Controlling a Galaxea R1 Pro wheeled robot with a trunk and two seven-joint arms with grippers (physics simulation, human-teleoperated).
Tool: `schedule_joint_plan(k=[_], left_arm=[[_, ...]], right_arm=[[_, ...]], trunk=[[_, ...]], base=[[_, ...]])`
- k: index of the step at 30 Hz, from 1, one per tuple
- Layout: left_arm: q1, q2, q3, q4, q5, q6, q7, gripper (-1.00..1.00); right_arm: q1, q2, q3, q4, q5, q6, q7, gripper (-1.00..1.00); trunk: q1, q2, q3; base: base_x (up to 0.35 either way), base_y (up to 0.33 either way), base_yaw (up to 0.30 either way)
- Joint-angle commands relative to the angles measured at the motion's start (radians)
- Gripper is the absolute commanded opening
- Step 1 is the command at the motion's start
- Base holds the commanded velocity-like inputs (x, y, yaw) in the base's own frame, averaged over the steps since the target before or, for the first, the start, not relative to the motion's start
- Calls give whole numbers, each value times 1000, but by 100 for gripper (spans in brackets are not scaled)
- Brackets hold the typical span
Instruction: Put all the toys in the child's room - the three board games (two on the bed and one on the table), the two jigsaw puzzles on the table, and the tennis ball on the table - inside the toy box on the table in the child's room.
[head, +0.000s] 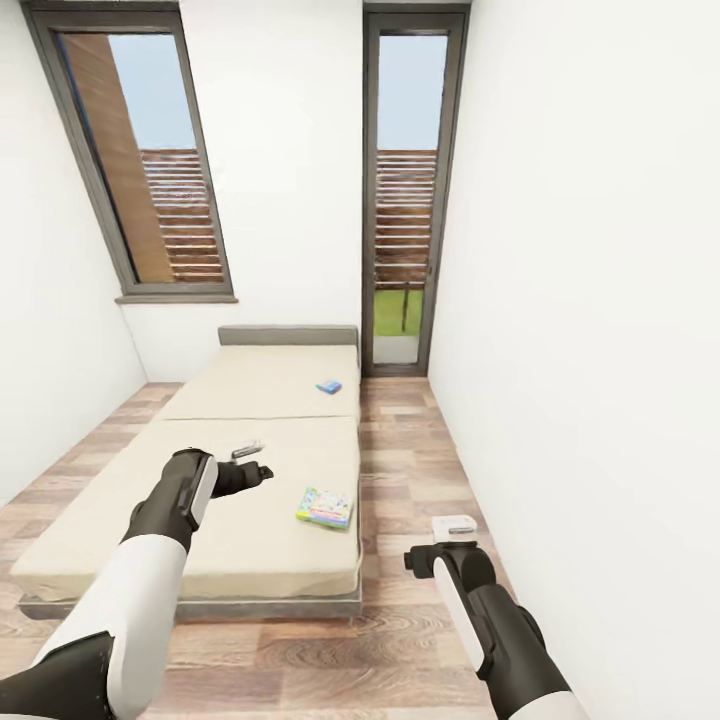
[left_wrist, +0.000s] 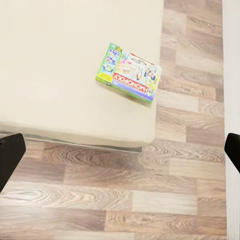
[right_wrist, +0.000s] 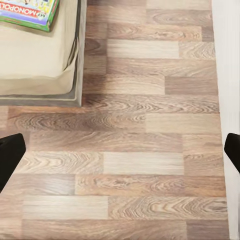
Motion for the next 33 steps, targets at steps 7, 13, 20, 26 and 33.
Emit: schedule_joint_plan(k=[7, 13, 20, 26, 33], left_arm=[[-1, -2, 6, -1, -9, 3, -15, 100], [-1, -1, 6, -1, -7, 2, -19, 100], [-1, -1, 6, -1, -7, 2, -20, 100], [-1, -1, 6, -1, -7, 2, -20, 100], [-1, -1, 6, -1, -7, 2, -18, 100]], right_arm=[[-1, -2, 2, -1, -12, 3, -10, 100], [-1, -3, 2, -1, -12, 3, -10, 100], [-1, -3, 1, -1, -13, 4, -8, 100], [0, -3, 2, -1, -13, 3, -8, 100], [0, -3, 4, -1, -14, 2, -8, 100]], trunk=[[1, -2, -2], [1, -2, -2], [1, -2, -2], [1, -2, -2], [1, -2, -2]], base=[[0, -299, 77], [6, -178, 10], [10, -26, 1], [94, -3, 0], [49, 3, 0]])
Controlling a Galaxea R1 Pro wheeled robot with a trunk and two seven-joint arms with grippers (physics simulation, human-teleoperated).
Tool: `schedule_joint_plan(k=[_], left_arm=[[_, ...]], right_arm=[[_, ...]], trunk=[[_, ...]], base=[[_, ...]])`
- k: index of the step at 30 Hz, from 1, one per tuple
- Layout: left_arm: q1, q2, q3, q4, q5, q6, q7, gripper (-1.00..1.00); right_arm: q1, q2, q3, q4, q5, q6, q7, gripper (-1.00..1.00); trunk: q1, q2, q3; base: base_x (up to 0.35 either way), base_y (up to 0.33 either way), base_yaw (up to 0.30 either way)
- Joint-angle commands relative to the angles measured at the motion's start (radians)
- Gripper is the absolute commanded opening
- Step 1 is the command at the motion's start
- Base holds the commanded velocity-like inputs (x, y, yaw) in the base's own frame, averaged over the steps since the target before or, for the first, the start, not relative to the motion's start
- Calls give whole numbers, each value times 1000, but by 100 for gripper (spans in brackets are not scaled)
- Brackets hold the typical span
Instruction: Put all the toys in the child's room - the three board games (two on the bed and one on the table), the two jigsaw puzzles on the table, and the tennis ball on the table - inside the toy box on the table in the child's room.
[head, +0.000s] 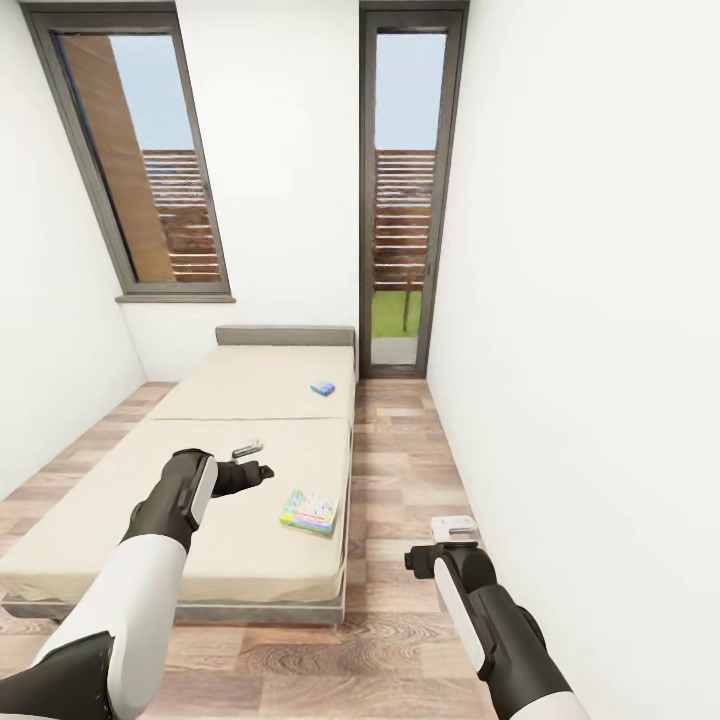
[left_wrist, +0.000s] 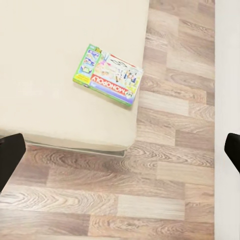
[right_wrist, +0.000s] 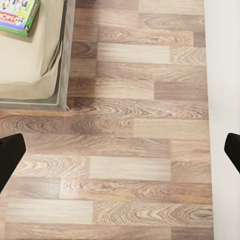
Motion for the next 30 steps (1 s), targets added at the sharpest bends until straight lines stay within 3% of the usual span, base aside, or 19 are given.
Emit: schedule_joint_plan(k=[1, 13, 30], left_arm=[[-1, -1, 6, -1, -9, 4, -8, 100], [-1, -1, 5, -1, -10, 4, -10, 100], [-1, -1, 4, -1, -9, 4, -11, 100]], right_arm=[[-1, 0, 2, -1, -10, 3, -10, 100], [0, -4, 3, 5, -7, -62, -11, 100], [0, -3, 4, 10, -10, -67, -7, 100]], trunk=[[1, -2, -2], [1, -2, -2], [1, -2, -2]], base=[[151, 36, 0], [279, 29, 0], [318, -63, 0]])
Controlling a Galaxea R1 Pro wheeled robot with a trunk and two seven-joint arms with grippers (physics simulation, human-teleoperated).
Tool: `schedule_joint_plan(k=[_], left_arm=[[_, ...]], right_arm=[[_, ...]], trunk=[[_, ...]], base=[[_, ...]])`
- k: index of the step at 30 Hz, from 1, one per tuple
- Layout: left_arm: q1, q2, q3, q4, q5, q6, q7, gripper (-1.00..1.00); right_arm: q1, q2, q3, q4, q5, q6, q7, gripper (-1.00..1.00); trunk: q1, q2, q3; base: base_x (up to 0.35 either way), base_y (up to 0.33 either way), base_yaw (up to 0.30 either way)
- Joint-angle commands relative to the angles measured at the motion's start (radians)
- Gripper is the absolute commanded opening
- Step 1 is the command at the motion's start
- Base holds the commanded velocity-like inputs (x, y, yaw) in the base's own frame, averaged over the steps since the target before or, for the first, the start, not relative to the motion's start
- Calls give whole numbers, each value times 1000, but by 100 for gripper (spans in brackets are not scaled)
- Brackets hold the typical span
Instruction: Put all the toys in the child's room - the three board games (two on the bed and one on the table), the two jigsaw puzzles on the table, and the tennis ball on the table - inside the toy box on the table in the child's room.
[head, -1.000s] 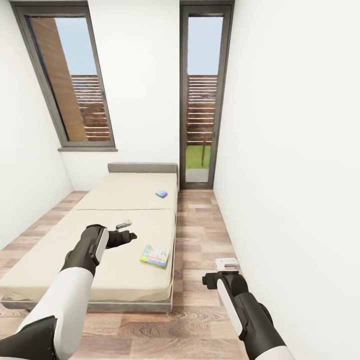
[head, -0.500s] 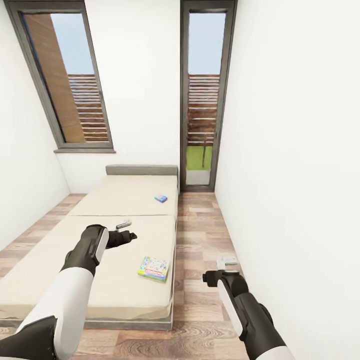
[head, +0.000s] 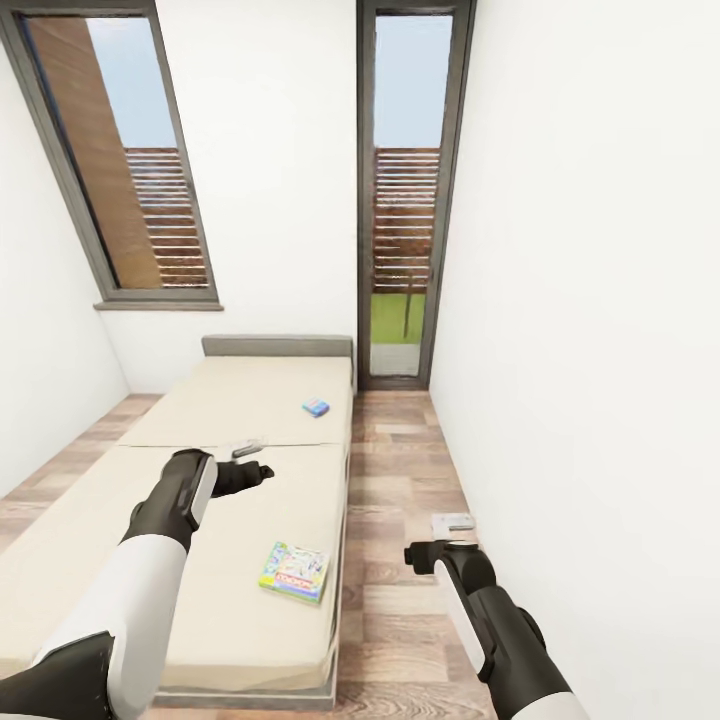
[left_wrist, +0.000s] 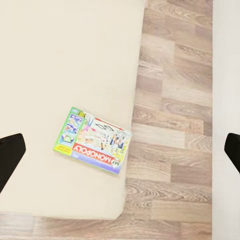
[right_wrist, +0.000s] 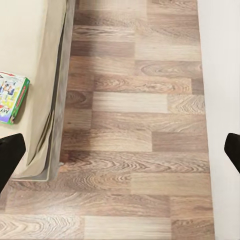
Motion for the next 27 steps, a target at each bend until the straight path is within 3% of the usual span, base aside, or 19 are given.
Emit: schedule_joint_plan(k=[1, 10, 27], left_arm=[[-1, -1, 6, -1, -9, 4, -8, 100], [-1, 0, 6, -1, -9, 4, -8, 100], [-1, 1, 5, -1, -9, 4, -8, 100]], right_arm=[[-1, 0, 1, -1, -11, 3, -9, 100], [-1, 1, 1, -3, -11, 3, -12, 100], [-1, 3, 0, -8, -11, 1, -14, 100]], trunk=[[1, -2, -2], [1, -2, -1], [1, -2, 8]], base=[[274, -130, 0], [182, -138, -17], [14, -9, -67]])
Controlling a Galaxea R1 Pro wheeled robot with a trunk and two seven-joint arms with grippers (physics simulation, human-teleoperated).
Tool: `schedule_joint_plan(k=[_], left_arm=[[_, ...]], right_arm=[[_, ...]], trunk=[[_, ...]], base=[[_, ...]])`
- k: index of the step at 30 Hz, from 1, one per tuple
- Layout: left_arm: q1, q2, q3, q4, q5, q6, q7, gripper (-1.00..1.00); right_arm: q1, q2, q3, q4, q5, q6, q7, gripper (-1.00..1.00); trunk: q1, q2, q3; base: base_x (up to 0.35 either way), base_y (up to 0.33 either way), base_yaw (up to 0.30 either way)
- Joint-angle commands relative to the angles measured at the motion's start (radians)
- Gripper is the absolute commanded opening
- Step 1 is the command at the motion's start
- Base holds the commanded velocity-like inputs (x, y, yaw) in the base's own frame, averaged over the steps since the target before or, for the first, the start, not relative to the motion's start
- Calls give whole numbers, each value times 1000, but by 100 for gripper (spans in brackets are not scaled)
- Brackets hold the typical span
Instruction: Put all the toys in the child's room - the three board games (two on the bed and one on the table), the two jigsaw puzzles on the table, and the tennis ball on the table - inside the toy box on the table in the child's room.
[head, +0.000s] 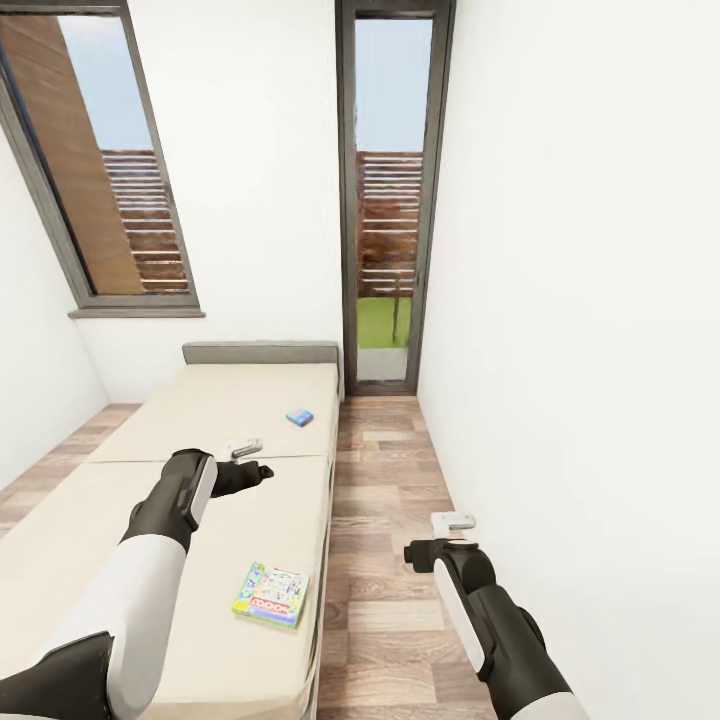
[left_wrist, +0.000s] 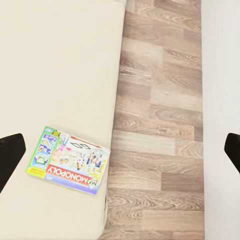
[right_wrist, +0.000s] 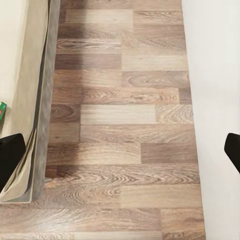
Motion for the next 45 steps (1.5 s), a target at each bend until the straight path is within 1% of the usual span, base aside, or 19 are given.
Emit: schedule_joint_plan(k=[1, 7, 15, 30, 35, 41, 45], left_arm=[[-1, -1, 6, -1, -9, 4, -8, 100], [-1, 1, 6, -1, -9, 4, -8, 100], [-1, -1, 6, -1, -9, 3, -8, 100], [-1, -2, 4, -1, -9, 4, -8, 100], [-1, -1, 5, -1, -9, 3, -8, 100], [-1, -1, 6, -1, -9, 3, -7, 100], [-1, -1, 6, -1, -9, 4, -7, 100]], right_arm=[[-1, 0, 2, -1, -11, 3, -10, 100], [-1, 0, 2, 0, -11, 3, -10, 100], [-1, 0, 2, 1, -11, 3, -10, 100], [-1, 1, 1, 4, -11, 2, -10, 100], [-1, 1, 2, 4, -11, 1, -10, 100], [-1, 2, 2, 4, -11, 1, -9, 100], [-1, 2, 2, 4, -11, 1, -9, 100]], trunk=[[1, -2, -2], [1, -2, -2], [1, -2, -2], [1, -2, -2], [1, -2, -2], [1, -2, -2], [1, -2, -2]], base=[[1, 0, -4], [23, 26, -2], [144, -6, -44], [143, -78, -198], [160, -10, -37], [24, 10, -5], [6, 135, -1]])
